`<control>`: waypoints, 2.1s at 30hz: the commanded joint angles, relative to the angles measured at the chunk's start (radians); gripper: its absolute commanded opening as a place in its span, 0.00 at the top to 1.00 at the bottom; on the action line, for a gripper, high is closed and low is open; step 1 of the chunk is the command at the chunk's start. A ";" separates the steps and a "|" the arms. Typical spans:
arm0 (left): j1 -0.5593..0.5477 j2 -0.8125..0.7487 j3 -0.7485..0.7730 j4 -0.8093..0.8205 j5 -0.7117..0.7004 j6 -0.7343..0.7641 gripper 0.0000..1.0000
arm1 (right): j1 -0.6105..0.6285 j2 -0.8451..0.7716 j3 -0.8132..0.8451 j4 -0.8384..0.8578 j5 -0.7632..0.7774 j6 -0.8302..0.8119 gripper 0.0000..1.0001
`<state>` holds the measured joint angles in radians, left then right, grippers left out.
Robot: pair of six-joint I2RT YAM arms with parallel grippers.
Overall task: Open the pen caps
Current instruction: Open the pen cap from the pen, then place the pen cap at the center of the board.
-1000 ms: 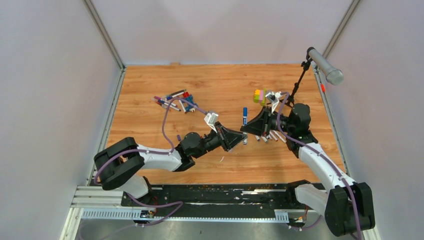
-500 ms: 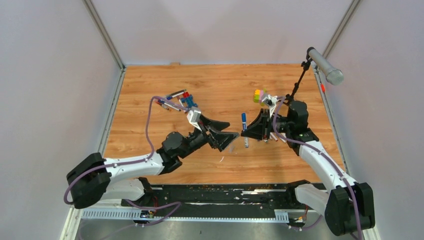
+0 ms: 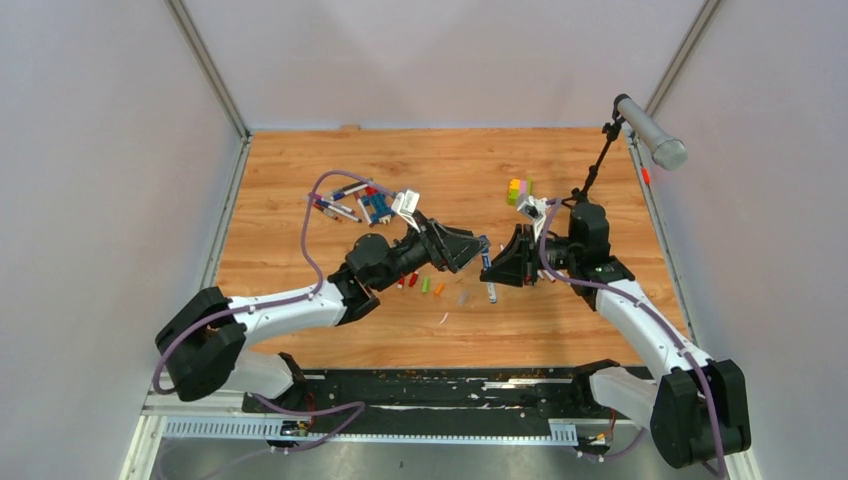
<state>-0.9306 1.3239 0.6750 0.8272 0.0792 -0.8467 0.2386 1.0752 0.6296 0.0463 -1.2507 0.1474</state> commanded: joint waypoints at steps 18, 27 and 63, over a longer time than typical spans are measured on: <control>0.036 0.043 0.136 0.075 -0.037 0.151 1.00 | 0.040 0.052 0.032 0.030 -0.020 0.022 1.00; 0.296 -0.034 0.278 0.093 -0.209 0.132 1.00 | 0.126 0.093 0.023 0.020 -0.027 -0.001 1.00; 0.437 -0.326 -0.278 -0.491 0.176 -0.032 0.93 | -0.176 0.100 0.216 -0.580 0.533 -0.724 1.00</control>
<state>-0.5003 0.9413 0.4114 0.2443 0.1184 -0.8303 0.1032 1.1584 0.8005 -0.5194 -0.7891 -0.5297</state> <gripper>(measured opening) 0.077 0.188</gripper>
